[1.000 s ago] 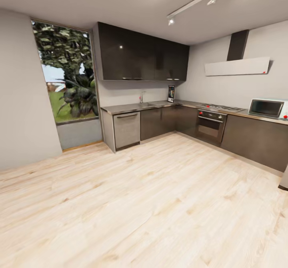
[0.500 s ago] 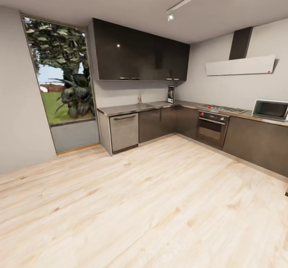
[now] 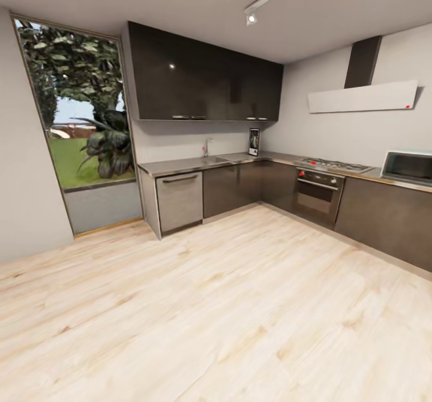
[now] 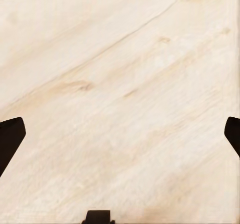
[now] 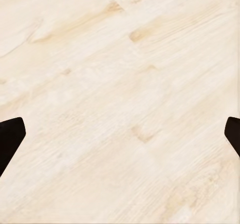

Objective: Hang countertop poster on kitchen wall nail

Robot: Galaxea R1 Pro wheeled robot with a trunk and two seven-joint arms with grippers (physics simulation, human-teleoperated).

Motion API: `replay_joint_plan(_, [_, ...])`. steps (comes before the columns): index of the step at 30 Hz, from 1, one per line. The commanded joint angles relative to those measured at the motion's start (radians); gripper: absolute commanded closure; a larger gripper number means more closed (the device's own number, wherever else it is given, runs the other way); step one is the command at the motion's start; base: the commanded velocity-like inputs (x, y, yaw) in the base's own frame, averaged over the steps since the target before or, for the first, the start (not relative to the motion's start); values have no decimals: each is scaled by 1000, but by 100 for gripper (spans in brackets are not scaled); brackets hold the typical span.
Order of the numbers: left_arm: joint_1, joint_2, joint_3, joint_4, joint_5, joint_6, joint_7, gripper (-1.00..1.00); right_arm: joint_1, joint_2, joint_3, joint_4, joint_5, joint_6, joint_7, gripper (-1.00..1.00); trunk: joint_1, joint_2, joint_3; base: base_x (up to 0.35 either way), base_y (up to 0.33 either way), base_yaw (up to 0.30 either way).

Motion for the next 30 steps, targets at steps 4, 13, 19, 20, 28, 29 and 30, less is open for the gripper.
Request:
replay_joint_plan(4, [0,0,1,-1,0,-1,0,-100,-1,0,0,1,-1,-3,-1,-100,1,0,-1,297,-194,0])
replay_joint_plan(13, [0,0,2,-1,0,-1,0,-100,-1,0,2,27,1,-6,-1,-100,1,0,-1,296,-195,0])
replay_joint_plan(19, [0,0,1,-1,0,-1,0,-100,-1,0,2,28,1,-6,-1,-100,1,0,-1,296,-194,0])
replay_joint_plan(20, [0,0,1,-1,0,-1,0,-100,-1,0,2,28,1,-6,-1,-100,1,0,-1,296,-194,0])
replay_joint_plan(28, [0,0,2,-1,0,-1,0,-100,-1,0,1,28,1,-7,-1,-100,1,0,-1,296,-194,0])
replay_joint_plan(29, [0,0,2,-1,0,-1,0,-100,-1,0,1,28,1,-7,-1,-100,1,0,-1,296,-194,0])
replay_joint_plan(30, [0,0,2,-1,0,-1,0,-100,-1,0,1,28,1,-7,-1,-100,1,0,-1,296,-194,0])
